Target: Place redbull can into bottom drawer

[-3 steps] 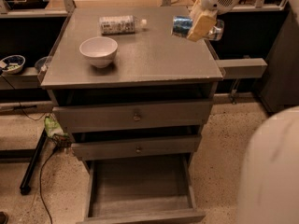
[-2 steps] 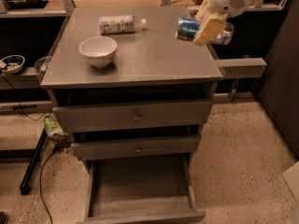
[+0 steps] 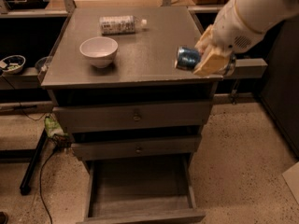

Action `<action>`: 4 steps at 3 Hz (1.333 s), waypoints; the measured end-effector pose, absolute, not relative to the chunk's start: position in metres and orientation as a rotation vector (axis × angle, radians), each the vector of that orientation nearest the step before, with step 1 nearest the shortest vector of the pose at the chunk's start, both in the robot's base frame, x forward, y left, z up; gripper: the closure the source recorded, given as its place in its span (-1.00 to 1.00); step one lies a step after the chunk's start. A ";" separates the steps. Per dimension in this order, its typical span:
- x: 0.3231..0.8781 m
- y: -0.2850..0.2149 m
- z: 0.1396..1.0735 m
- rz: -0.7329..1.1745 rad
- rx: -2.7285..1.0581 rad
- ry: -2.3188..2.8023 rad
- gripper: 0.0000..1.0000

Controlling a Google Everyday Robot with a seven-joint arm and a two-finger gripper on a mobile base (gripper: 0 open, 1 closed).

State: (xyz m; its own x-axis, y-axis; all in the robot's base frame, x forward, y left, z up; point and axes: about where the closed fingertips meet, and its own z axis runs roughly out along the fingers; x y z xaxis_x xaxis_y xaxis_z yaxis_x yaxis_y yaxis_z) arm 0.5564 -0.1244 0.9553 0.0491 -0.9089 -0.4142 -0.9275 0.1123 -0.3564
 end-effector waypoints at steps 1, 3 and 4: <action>0.567 -0.119 0.892 0.084 -1.748 1.878 1.00; 0.547 -0.112 0.857 0.124 -1.732 1.921 1.00; 0.533 -0.107 0.824 0.145 -1.709 1.942 1.00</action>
Offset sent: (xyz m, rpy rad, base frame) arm 0.0263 0.0047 -0.0972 0.0411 0.0478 -0.0474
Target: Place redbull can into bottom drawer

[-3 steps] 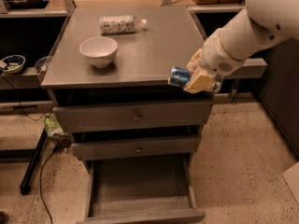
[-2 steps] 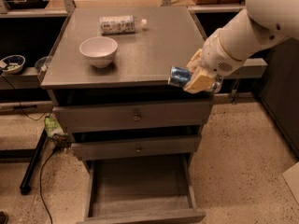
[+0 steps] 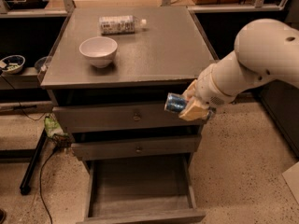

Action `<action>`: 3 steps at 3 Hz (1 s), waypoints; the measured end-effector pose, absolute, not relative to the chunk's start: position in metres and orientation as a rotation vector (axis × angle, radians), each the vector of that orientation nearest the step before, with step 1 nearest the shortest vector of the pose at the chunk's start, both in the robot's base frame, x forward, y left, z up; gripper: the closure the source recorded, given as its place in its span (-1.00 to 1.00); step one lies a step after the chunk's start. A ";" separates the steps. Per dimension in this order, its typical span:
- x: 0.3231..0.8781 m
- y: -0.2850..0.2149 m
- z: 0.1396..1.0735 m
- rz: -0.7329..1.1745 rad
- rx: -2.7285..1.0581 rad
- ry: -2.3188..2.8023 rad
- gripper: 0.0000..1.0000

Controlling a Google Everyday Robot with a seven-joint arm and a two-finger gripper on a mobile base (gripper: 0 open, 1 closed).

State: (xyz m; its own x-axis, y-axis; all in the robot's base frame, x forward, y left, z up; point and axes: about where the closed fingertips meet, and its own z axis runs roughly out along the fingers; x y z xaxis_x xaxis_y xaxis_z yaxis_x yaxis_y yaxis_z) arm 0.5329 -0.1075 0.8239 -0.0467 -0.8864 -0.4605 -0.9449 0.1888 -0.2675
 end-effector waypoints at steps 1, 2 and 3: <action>0.530 -0.103 0.787 0.190 -1.699 1.960 1.00; 0.531 -0.101 0.783 0.182 -1.702 1.958 1.00; 0.549 -0.080 0.752 0.154 -1.730 1.913 1.00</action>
Offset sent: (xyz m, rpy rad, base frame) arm -0.0030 0.0039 -0.0334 0.0190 0.0288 -0.0035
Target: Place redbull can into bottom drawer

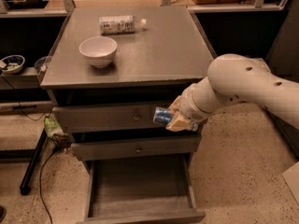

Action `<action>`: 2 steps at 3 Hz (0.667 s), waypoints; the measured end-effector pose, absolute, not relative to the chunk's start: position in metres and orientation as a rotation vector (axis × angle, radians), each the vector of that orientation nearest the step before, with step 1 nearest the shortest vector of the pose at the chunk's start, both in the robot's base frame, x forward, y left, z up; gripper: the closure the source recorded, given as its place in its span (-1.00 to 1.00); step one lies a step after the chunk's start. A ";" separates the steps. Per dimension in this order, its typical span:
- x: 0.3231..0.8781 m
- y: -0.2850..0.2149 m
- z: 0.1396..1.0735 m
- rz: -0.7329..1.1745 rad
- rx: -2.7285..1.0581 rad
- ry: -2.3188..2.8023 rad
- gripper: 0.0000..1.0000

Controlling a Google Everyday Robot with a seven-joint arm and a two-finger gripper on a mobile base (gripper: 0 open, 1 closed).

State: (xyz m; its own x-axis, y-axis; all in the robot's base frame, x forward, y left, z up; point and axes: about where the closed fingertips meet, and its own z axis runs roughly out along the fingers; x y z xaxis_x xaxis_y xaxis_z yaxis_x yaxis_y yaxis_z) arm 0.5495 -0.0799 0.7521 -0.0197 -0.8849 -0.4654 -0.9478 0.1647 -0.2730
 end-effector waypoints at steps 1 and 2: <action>0.550 -0.080 0.752 0.153 -1.730 1.913 1.00; 0.551 -0.079 0.756 0.126 -1.739 1.912 1.00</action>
Offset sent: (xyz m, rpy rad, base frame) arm 0.0052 -0.0003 0.0065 -0.0384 -0.0232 -0.0049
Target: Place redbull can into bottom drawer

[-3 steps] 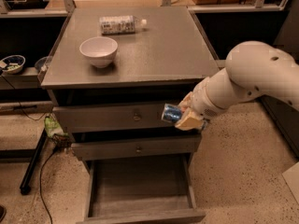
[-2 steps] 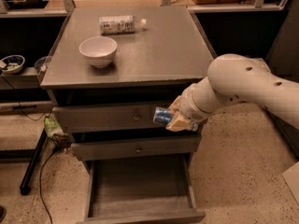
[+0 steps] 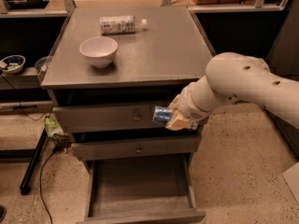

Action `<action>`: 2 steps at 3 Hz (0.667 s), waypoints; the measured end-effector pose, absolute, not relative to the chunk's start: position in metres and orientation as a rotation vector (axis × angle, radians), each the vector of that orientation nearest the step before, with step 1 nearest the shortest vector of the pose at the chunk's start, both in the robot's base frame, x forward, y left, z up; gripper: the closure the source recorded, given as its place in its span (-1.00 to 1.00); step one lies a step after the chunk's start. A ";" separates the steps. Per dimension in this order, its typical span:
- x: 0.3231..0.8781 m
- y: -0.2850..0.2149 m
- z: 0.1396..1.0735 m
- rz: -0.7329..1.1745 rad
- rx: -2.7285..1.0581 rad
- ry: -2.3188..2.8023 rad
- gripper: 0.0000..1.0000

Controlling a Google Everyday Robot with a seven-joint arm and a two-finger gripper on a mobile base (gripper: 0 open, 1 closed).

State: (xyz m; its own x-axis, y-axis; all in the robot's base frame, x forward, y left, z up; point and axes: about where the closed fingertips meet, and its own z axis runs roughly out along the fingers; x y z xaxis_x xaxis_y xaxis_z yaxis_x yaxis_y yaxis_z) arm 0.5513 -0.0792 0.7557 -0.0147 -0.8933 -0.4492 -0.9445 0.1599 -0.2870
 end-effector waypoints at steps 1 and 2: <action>0.544 -0.078 0.736 0.135 -1.728 1.929 1.00; 0.522 -0.071 0.670 0.238 -1.743 1.945 1.00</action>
Offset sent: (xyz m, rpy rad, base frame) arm -0.0348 0.0008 -0.0900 0.0486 0.0843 0.0034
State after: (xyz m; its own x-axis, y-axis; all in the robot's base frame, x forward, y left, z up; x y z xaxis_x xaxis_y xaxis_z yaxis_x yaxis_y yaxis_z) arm 0.5217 -0.0706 0.6698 -0.0429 -0.8757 -0.4810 -0.9659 0.1593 -0.2039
